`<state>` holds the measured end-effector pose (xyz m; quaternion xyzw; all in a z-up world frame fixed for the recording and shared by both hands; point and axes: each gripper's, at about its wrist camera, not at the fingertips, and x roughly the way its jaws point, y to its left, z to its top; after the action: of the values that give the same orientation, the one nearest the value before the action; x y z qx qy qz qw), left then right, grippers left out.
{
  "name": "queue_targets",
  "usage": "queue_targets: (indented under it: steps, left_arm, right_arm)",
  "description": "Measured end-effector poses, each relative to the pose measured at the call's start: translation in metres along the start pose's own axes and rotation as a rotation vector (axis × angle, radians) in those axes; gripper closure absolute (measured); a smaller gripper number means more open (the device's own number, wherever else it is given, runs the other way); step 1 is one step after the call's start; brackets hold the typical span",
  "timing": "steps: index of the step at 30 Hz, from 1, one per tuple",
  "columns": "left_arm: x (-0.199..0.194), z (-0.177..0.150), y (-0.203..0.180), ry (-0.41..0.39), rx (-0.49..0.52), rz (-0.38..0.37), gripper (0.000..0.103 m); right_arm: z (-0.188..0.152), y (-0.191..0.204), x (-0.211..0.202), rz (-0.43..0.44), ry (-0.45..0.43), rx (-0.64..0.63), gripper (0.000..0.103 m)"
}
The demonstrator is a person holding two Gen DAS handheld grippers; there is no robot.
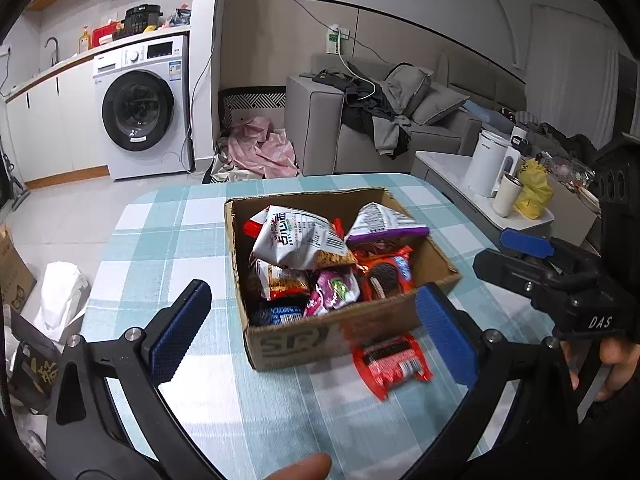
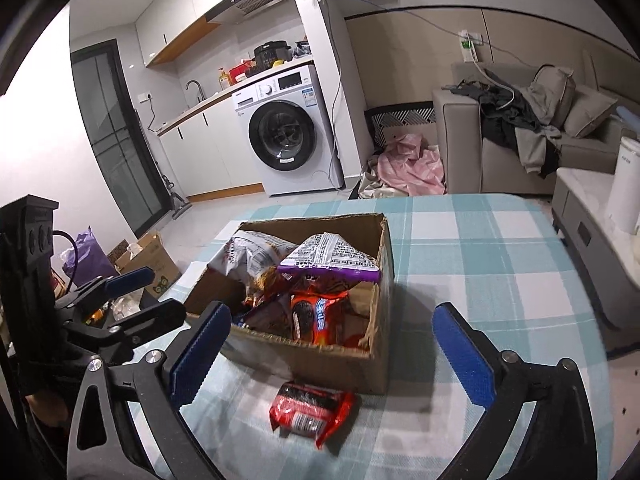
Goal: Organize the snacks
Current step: 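Move both tools toward the small red packet and cream bun pack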
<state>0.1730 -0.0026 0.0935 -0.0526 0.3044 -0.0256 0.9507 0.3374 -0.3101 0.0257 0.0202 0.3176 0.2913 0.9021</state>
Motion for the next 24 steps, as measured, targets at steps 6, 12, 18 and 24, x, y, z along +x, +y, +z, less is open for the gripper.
queue_targets:
  steps: [6, 12, 18, 24]
  left_arm:
    - [-0.038, -0.010, -0.014, -0.010, 0.017, -0.003, 0.001]
    - [-0.073, -0.035, -0.022, 0.001, 0.022, 0.008, 0.001]
    - [-0.101, -0.069, -0.026, 0.021, 0.012, 0.013, 0.001]
    - [-0.118, -0.106, -0.031, 0.048, 0.008, 0.007, 0.001]
  right_arm:
    - [-0.007, 0.009, -0.030, -0.001, -0.018, -0.001, 0.000]
    - [-0.020, 0.018, -0.055, -0.009, -0.003, -0.002, 0.000]
    - [-0.047, 0.026, -0.075, -0.011, 0.030, -0.003, 0.000]
    - [-0.078, 0.035, -0.093, -0.005, 0.052, -0.011, 0.000]
